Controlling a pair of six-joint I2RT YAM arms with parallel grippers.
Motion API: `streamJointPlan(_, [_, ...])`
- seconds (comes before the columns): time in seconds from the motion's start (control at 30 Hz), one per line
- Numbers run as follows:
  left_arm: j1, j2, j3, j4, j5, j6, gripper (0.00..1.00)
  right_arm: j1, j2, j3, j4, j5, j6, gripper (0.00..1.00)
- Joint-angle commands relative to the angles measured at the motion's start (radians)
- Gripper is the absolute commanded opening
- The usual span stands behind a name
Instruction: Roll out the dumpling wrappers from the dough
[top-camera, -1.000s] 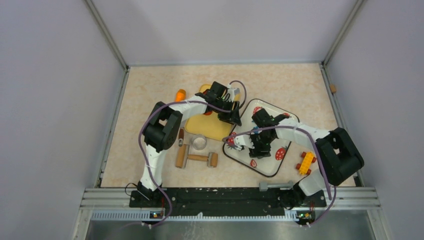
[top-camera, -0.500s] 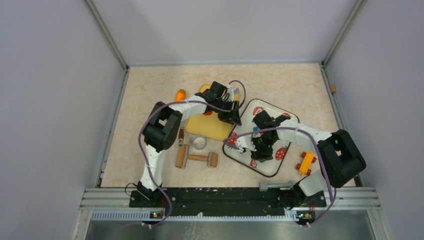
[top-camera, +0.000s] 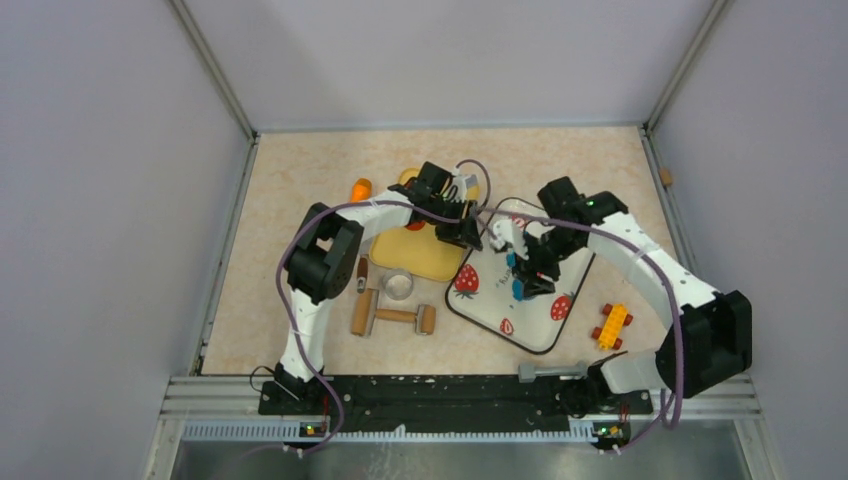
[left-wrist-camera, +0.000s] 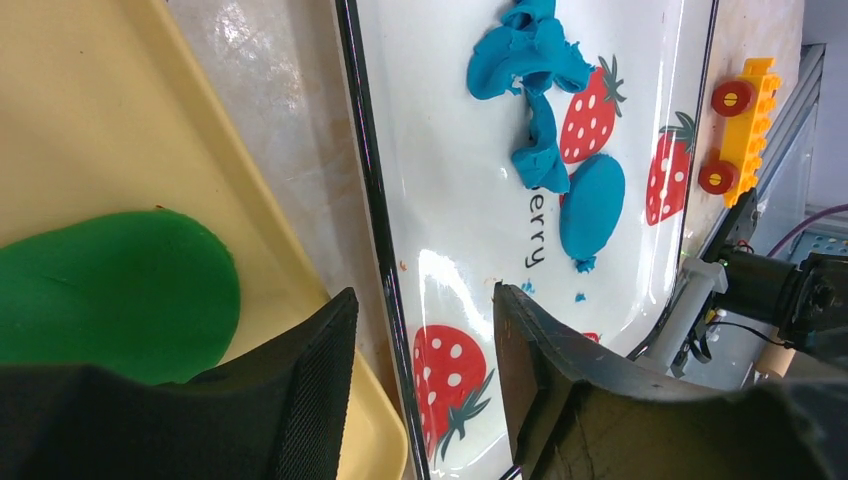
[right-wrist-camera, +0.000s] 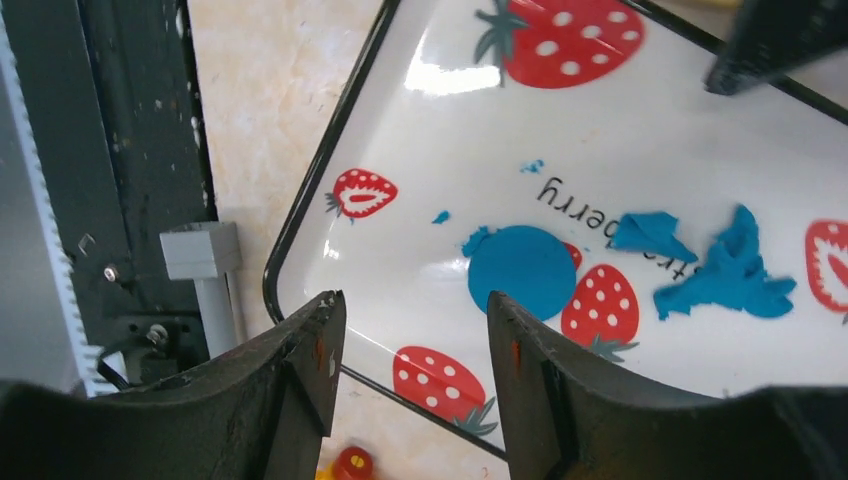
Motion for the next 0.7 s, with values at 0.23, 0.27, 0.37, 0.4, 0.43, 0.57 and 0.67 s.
streamJointPlan(0.23, [0.01, -0.258, -0.109, 0.065, 0.013, 0.061, 0.58, -0.312, 0.042, -0.044, 0.318, -0.385, 0.639, 0.61])
streamJointPlan(0.27, [0.01, -0.298, -0.151, 0.106, 0.011, 0.075, 0.58, -0.32, 0.037, -0.058, 0.355, -0.366, 0.689, 0.61])
streamJointPlan(0.37, [0.005, -0.394, -0.258, 0.166, -0.012, 0.171, 0.59, -0.339, 0.001, -0.099, 0.465, -0.27, 0.804, 0.61])
streamJointPlan(0.4, [0.003, -0.416, -0.275, 0.16, -0.044, 0.198, 0.59, -0.343, -0.01, -0.106, 0.495, -0.221, 0.846, 0.61])
streamJointPlan(0.43, [0.002, -0.436, -0.287, 0.15, -0.093, 0.209, 0.58, -0.354, -0.015, -0.109, 0.511, -0.189, 0.886, 0.61])
streamJointPlan(0.57, [0.002, -0.503, -0.313, 0.078, -0.142, 0.297, 0.58, -0.433, -0.027, -0.111, 0.487, -0.154, 1.012, 0.61])
streamJointPlan(0.67, [0.002, -0.55, -0.333, -0.011, -0.137, 0.445, 0.58, -0.438, -0.069, -0.105, 0.449, -0.1, 0.971, 0.61])
